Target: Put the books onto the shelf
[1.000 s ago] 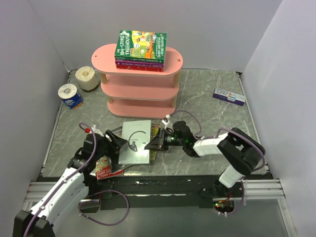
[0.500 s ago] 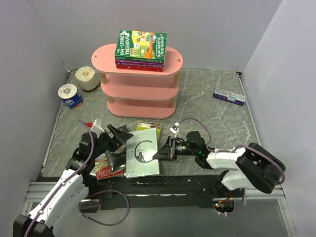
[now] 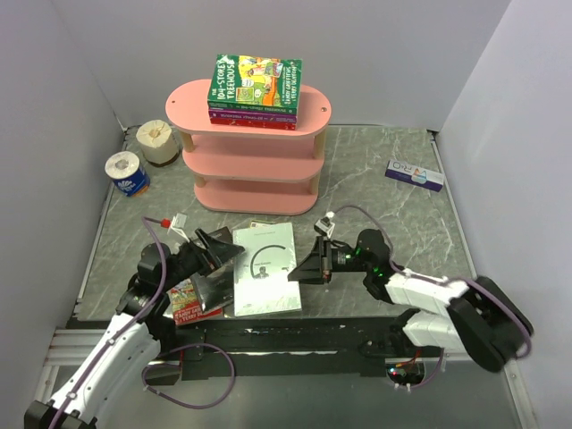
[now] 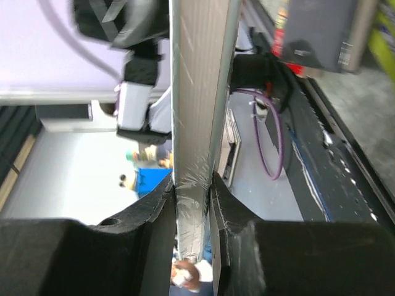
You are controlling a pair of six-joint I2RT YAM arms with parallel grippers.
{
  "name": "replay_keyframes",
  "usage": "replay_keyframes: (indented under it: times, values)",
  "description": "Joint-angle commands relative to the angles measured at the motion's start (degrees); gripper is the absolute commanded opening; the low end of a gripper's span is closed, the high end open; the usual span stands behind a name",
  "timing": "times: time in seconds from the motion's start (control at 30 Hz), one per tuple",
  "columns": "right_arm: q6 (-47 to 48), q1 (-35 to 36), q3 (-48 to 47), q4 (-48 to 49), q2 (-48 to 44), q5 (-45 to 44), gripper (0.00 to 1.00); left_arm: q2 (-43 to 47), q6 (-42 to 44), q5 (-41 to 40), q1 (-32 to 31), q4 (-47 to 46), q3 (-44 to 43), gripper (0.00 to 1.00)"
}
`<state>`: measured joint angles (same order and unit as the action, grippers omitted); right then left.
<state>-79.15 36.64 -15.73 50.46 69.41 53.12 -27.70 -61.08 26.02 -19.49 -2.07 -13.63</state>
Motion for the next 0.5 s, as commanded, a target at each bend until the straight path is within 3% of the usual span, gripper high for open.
replay_keyframes:
  times: [0.0, 0.17, 0.3, 0.4, 0.47]
  values:
    - [7.9, -0.4, -7.2, -2.5, -10.8, 5.4, 0.00, 2.3, 1.2, 0.4, -0.4, 4.9, -2.6, 0.89]
    - [12.0, -0.3, -9.8, -9.8, -13.2, 7.5, 0.00, 1.3, -0.4, 3.1, -0.4, 2.4, -2.7, 0.90]
    - [11.2, -0.3, -10.2, -8.2, -12.5, 10.0, 0.00, 1.5, -4.5, 8.3, -0.4, -11.9, 0.0, 0.87]
    - [7.8, -0.3, -10.4, -2.3, -10.8, 13.3, 0.00, 0.6, -7.6, 14.1, -0.4, -22.2, 2.3, 0.80]
    - [6.9, -0.4, -11.0, -1.3, -9.8, 14.5, 0.00, -0.4, -10.3, 18.6, -0.4, -28.1, 3.9, 0.65]
